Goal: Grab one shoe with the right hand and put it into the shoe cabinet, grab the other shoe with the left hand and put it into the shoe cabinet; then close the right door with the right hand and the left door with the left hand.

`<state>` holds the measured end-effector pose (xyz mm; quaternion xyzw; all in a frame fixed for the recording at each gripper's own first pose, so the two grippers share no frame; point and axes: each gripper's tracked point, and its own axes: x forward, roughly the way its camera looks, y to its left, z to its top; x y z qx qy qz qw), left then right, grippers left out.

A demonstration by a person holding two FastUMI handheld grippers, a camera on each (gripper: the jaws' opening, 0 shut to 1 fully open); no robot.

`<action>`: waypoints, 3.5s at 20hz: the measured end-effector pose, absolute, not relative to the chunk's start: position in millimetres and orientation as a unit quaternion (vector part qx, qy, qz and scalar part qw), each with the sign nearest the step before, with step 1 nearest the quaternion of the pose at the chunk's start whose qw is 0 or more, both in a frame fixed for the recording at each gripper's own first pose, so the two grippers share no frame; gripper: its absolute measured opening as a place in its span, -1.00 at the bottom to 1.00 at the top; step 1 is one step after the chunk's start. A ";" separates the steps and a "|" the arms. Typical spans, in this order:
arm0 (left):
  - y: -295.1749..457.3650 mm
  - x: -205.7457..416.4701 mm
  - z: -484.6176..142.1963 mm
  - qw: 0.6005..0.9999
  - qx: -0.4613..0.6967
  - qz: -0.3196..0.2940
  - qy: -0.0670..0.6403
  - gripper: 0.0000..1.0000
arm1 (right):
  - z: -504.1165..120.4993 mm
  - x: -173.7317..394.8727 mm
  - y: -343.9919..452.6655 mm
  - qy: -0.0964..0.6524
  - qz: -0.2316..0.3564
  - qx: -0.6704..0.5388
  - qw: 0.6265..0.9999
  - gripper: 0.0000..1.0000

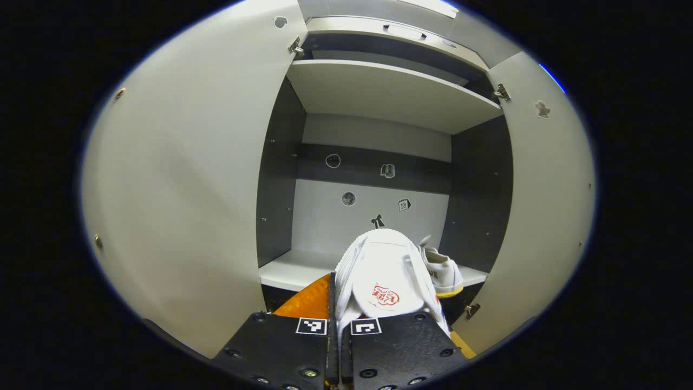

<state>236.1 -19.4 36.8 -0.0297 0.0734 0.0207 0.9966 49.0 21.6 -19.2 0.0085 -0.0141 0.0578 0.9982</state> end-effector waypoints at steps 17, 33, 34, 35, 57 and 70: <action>4.5 377.2 -46.4 0.956 0.018 0.057 0.286 -0.96 | -13.1 60.1 -1.3 -0.023 0.026 0.016 0.999 0.97; -9.7 340.2 -8.5 0.964 0.027 -0.011 0.266 -0.20 | -11.4 61.9 6.9 -0.027 0.038 0.018 0.999 0.97; -7.2 334.5 4.2 0.969 0.035 -0.007 0.243 -0.20 | -10.4 60.9 6.8 -0.028 0.039 0.019 0.999 0.97; -5.2 327.1 21.6 0.976 0.042 -0.006 0.211 -0.14 | -9.7 59.3 6.4 -0.029 0.040 0.018 0.999 0.97; -8.1 -36.8 28.6 0.999 0.023 0.011 -0.027 0.87 | -17.7 -4.3 -18.9 -0.018 0.033 0.015 0.999 0.97; -46.1 -45.5 1.5 0.999 0.033 -0.030 0.011 0.86 | 29.5 20.3 -175.1 -0.034 -0.098 -0.008 0.995 0.98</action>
